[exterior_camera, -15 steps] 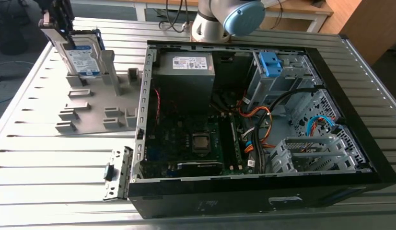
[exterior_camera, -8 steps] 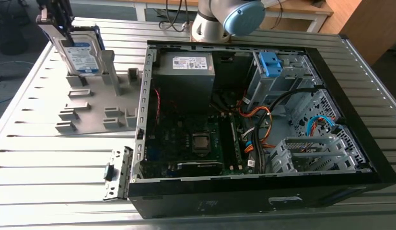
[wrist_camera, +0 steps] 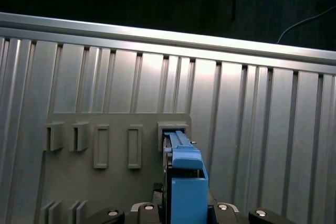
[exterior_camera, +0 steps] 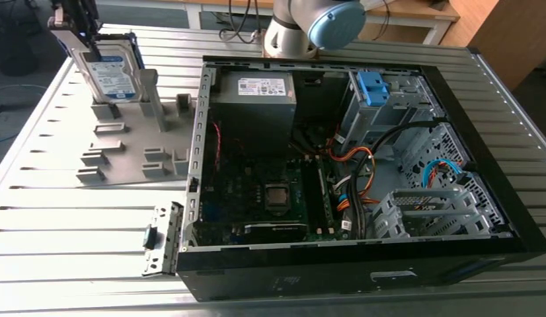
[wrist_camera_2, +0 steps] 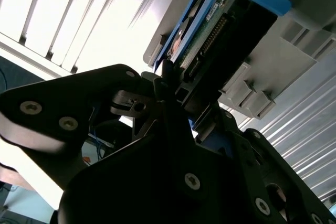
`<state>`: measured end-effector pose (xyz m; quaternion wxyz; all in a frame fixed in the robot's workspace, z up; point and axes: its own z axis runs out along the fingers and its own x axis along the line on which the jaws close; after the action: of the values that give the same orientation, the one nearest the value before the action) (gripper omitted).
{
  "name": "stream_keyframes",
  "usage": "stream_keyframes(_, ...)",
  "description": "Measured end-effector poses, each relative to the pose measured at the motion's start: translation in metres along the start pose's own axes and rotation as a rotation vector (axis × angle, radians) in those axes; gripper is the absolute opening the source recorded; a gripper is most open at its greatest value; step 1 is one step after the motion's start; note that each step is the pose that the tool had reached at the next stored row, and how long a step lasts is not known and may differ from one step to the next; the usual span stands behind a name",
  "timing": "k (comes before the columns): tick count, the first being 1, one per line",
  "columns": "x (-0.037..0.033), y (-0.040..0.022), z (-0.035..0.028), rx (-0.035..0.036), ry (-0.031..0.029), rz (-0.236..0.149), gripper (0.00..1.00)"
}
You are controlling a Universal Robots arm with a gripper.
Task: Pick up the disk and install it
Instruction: 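Pick up the disk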
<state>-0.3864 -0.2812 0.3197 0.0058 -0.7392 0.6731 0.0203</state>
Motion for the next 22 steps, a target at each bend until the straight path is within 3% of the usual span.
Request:
stream_keyframes(8, -0.0008, 0.0004, -0.0193, 0.0, 0.0, 0.0, 0.36)
stream_keyframes(22, -0.0016, 0.0008, -0.0424, 0.0, 0.0, 0.0, 0.36)
